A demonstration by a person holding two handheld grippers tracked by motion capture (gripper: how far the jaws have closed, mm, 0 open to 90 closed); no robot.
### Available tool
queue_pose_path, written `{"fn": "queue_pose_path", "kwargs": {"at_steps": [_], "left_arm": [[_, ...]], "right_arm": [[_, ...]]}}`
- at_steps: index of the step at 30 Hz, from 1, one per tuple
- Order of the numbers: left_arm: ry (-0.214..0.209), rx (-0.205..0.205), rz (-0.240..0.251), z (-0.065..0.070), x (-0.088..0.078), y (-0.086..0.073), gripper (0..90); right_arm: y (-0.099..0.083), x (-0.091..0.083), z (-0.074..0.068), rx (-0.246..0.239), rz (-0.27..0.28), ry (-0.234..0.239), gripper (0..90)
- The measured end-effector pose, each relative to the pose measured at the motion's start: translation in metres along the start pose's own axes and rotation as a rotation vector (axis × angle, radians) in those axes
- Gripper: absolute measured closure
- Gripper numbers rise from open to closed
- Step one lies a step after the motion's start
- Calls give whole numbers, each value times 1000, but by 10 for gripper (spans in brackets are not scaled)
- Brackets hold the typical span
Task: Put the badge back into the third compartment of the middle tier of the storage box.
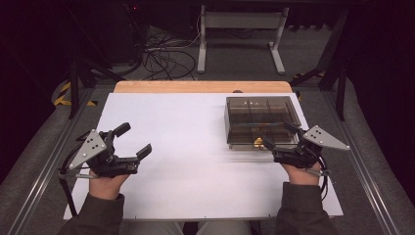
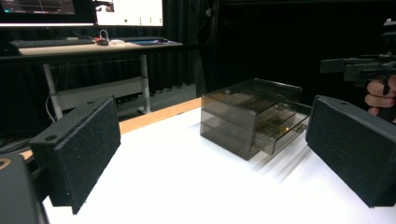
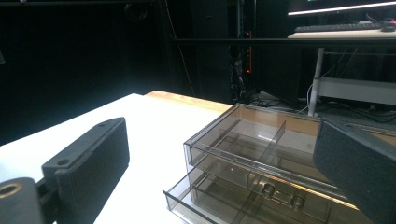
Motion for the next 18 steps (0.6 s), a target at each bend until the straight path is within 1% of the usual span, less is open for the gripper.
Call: {"fn": "queue_pose_path", "kwargs": {"at_steps": [1, 6, 11, 14, 18], "left_arm": [[2, -5, 0, -1, -1, -1, 42], [-3, -13, 10, -5, -6, -7, 43], [-9, -19, 15, -9, -10, -11, 43], [-15, -18, 8, -10, -10, -13, 42], [-16, -7, -8, -11, -9, -16, 42]], "right_arm": [[-1, 0, 1, -5, 2, 0, 42], [0, -1, 1, 5, 10, 0, 41], [-1, -1, 2, 2, 4, -2, 41], [-2, -1, 2, 2, 4, -3, 42], [-2, -3, 5, 6, 9, -8, 41]]}}
Point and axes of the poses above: each handheld gripper's, and its own axes: x roughly forward along the jaws, y roughly out of its top, z roughly to its right, the point moved 6 cm from there along x, roughly forward along the jaws, and after that the axes turned 10 degrees about -x, right-handed, at the moved point
